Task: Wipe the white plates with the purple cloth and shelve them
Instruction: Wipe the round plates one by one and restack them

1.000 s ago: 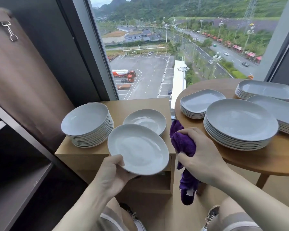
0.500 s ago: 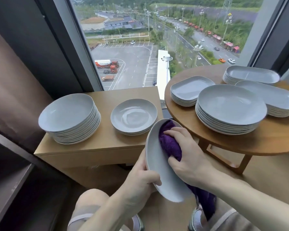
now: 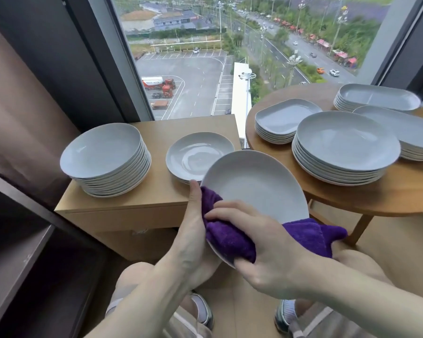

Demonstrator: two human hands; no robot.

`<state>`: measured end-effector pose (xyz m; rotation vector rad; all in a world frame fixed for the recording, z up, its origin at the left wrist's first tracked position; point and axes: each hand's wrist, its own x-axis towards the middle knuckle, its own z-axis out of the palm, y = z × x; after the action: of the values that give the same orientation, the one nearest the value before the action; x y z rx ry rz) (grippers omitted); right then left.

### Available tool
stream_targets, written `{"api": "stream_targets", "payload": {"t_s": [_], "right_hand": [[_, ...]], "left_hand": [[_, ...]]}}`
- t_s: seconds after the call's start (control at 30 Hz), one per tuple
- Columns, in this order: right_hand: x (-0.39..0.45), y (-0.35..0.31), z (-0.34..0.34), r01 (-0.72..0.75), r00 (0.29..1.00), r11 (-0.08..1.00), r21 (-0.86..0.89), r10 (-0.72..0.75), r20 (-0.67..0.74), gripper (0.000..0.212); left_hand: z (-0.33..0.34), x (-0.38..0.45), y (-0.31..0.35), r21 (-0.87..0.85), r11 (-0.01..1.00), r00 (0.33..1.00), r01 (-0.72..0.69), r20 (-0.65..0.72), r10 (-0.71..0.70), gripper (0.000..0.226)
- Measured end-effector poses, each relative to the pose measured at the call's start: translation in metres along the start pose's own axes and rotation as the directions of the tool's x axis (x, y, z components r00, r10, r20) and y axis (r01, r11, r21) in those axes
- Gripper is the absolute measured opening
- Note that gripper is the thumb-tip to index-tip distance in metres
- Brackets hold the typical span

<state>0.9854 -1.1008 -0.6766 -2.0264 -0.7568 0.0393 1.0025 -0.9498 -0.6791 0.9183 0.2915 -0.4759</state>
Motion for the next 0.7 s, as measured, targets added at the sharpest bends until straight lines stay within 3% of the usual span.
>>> {"api": "stream_targets", "payload": {"t_s": [0.13, 0.33, 0.5, 0.6, 0.7], "right_hand": [[0.001, 0.0, -0.004, -0.003, 0.992, 0.998, -0.065, 0.012, 0.124, 0.06], [0.008, 0.005, -0.016, -0.029, 0.964, 0.918, -0.396, 0.131, 0.232, 0.043], [0.011, 0.02, -0.026, -0.153, 0.958, 0.841, -0.518, 0.255, 0.13, 0.039], [0.014, 0.038, -0.032, -0.205, 0.97, 0.825, -0.527, 0.242, 0.001, 0.031], [0.017, 0.053, -0.039, -0.277, 0.961, 0.824, -0.494, 0.231, -0.153, 0.039]], "left_hand": [[-0.005, 0.003, 0.007, -0.024, 0.999, 0.999, -0.046, -0.028, 0.045, 0.08], [-0.014, 0.009, 0.018, -0.009, 0.989, 0.988, -0.15, -0.023, 0.15, 0.081], [-0.015, 0.008, 0.025, 0.062, 0.979, 0.98, -0.196, -0.006, 0.196, 0.073], [-0.014, 0.006, 0.024, 0.105, 0.975, 0.98, -0.197, 0.022, 0.196, 0.07], [-0.007, 0.003, 0.013, 0.141, 0.974, 0.983, -0.177, 0.064, 0.169, 0.066]]}}
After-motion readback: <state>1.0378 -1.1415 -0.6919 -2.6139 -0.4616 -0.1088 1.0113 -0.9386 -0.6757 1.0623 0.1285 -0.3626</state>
